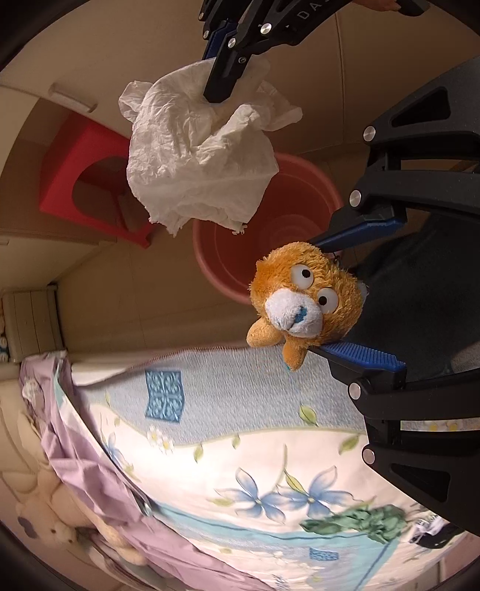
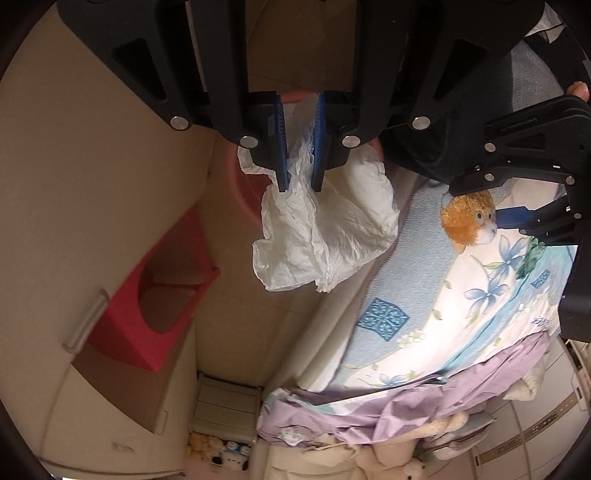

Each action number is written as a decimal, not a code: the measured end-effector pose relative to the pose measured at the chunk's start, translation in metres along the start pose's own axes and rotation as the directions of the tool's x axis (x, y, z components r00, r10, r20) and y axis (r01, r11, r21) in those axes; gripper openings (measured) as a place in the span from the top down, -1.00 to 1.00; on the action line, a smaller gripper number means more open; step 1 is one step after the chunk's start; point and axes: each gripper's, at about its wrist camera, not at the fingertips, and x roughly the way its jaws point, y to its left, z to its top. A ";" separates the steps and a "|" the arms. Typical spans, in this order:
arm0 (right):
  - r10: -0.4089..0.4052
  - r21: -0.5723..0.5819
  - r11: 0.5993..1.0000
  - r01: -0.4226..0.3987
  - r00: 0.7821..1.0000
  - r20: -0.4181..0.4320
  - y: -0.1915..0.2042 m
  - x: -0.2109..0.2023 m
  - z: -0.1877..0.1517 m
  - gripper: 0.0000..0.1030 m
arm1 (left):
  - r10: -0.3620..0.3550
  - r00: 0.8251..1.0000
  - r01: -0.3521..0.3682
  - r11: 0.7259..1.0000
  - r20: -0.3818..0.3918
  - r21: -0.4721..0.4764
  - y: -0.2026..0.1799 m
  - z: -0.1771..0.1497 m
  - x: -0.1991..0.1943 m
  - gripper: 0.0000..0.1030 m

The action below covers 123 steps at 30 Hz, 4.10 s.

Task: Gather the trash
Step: 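Open the right tool over the pink bucket to drop the tissue, then move both tools back toward the items on the bed, then grasp the black sock with the left tool while the right tool grasps the white ribbon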

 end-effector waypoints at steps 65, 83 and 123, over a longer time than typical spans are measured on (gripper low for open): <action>0.187 -0.120 0.976 -0.182 0.981 0.039 0.111 0.031 0.021 -0.26 | 0.157 0.987 -0.142 0.931 0.017 -0.337 0.126 -0.053 -0.040 -0.91; 0.280 -0.330 0.909 -0.255 0.960 0.029 0.241 -0.004 0.016 -0.29 | 0.204 0.978 -0.191 0.828 -0.033 -0.527 0.203 -0.163 -0.075 -0.91; 0.383 -0.666 0.647 -0.372 0.914 -0.138 0.454 -0.024 -0.045 -0.29 | 0.260 0.955 -0.264 0.532 -0.141 -0.805 0.343 -0.352 -0.108 -0.91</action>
